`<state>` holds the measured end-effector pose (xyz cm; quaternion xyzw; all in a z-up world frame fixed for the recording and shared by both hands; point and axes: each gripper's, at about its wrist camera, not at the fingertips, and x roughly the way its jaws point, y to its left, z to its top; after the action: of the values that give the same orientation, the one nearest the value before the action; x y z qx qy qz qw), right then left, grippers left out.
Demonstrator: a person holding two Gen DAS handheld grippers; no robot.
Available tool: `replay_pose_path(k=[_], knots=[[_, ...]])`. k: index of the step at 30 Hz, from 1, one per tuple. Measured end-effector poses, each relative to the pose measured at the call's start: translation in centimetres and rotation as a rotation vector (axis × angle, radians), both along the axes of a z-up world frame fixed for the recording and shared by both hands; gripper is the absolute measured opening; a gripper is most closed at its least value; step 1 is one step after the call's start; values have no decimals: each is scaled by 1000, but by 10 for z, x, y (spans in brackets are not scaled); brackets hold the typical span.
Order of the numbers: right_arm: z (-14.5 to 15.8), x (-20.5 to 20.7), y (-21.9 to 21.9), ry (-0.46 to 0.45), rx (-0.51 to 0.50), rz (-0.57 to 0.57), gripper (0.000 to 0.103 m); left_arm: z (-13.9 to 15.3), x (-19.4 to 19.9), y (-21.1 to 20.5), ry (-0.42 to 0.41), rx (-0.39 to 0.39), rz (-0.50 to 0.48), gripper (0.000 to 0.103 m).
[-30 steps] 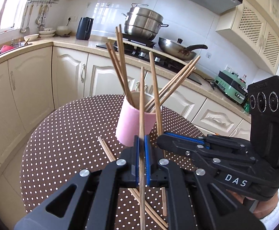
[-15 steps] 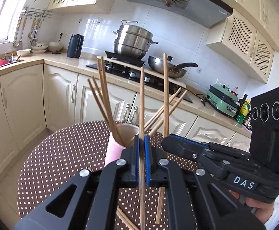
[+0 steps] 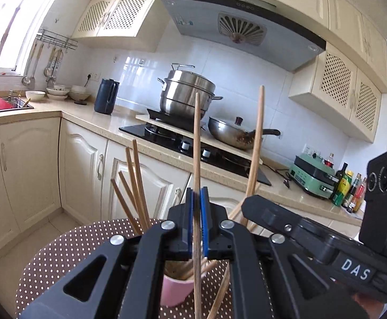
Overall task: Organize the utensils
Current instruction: 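Lift both held chopsticks upright and carry them over the pink cup, then lower both chopsticks into the pink cup and open both grippers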
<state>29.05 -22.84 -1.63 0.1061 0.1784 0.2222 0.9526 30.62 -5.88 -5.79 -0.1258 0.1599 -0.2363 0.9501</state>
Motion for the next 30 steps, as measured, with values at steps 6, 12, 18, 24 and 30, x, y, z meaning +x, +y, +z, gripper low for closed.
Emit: replay_pose_path(k=[6,12,18,24,30], knots=[[5,11,2,-83,-10,-46,6,4,16,-2,-57,-15,57,6],[5,23,0,-122,-1,-60,6,7,22,2,-136,-66,109,6],[0,31,3,-144,-36,-82,6,8,25,0,-211,-73,165,6],[-7,33,2,-158,-44,-92,6,-3,33,-7,-212,-38,187,6],[-9,29,3,-170,-48,-85,6,-18,34,-10,-182,-7,165,6]])
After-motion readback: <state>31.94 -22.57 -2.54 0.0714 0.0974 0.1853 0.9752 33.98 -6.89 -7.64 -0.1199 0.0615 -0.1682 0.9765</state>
